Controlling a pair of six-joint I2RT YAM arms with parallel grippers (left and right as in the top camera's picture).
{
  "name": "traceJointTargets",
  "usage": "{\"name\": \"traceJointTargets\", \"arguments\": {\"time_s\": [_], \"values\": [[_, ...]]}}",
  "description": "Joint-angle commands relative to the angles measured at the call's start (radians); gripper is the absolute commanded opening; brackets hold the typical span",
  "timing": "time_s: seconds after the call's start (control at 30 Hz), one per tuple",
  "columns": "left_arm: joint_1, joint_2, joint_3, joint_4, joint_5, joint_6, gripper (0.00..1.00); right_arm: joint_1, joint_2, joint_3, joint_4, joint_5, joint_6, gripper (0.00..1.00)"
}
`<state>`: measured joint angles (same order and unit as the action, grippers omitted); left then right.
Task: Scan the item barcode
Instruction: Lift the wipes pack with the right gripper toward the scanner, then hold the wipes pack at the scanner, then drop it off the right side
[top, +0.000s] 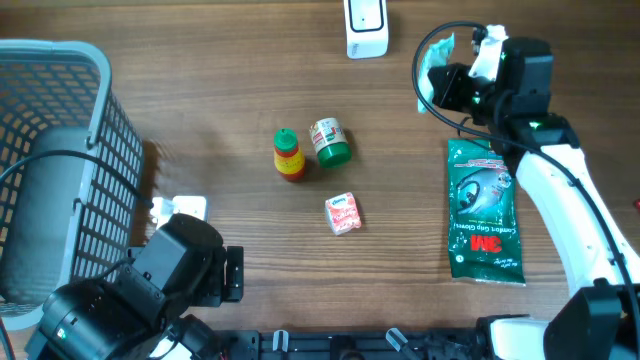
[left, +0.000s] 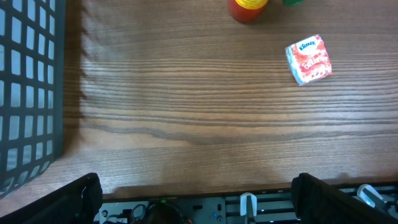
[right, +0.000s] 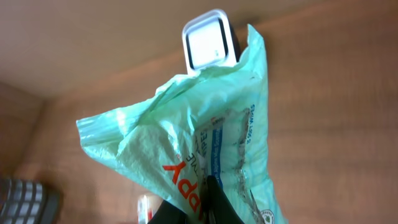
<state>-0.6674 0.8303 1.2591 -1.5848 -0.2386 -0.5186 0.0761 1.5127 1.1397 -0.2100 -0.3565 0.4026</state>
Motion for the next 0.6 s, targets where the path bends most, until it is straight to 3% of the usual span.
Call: {"name": "traceJointTargets", "arguments": {"time_s": [0.0, 0.17, 0.4, 0.57], "values": [[-0.003, -0.004, -0.003, 0.002, -0.009, -0.017, 1.00, 0.040, 0.071, 0.019, 0.132, 0.025, 0.024, 0.05], [-0.003, -0.004, -0.003, 0.003, -0.009, -0.017, 1.00, 0.108, 0.261, 0.142, 0.267, 0.189, 0.025, 0.05], [-0.003, -0.004, -0.003, 0.002, -0.009, -0.017, 1.00, 0.153, 0.713, 0.654, 0.280, 0.212, 0.016, 0.05], [-0.003, -0.004, -0.003, 0.003, -0.009, -0.017, 1.00, 0.197, 0.872, 0.820, 0.286, 0.301, 0.000, 0.05]]}}
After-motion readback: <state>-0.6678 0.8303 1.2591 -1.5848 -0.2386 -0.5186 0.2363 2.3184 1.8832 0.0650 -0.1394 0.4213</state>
